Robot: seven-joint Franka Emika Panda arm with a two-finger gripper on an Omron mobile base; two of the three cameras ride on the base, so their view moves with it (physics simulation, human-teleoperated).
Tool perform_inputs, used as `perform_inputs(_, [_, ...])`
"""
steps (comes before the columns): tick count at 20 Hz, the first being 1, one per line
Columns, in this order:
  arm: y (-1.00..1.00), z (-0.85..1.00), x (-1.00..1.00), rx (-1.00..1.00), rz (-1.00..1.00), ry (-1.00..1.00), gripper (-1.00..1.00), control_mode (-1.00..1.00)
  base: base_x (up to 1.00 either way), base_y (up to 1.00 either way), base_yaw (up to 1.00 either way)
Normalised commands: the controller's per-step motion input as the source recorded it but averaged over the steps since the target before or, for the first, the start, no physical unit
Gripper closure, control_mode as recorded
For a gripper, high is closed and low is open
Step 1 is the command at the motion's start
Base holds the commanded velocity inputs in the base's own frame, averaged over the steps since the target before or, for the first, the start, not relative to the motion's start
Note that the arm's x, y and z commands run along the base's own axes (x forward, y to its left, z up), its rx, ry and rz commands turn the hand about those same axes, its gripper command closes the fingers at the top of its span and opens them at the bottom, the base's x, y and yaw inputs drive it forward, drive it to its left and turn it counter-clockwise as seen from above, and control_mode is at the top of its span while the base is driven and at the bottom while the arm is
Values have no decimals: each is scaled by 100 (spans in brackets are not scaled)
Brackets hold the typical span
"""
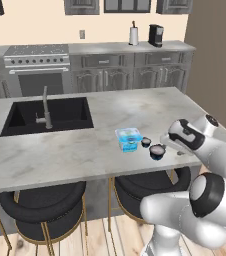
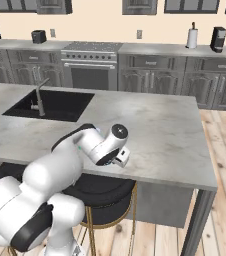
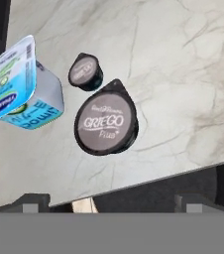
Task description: Stack the yogurt containers by placing the smaller containers on top of the larger containers.
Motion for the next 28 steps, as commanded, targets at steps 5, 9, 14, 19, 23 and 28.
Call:
perform_inputs(5, [0,-14,12,0,-3,0,-100,-100,0,0,0])
perform_inputs(9, [0,-12,10,1,-2,0,-100,-100,0,0,0])
perform_inputs(14, [0,-9,13,1,-2,0,-100,-100,0,0,0])
perform_inputs(19, [0,-7,13,0,-2,0,-100,-100,0,0,0])
perform_inputs(23, [0,0,12,2,-3,0,-100,-100,0,0,0])
perform_inputs(28, [0,0,0,3,-2,0,-100,-100,0,0,0])
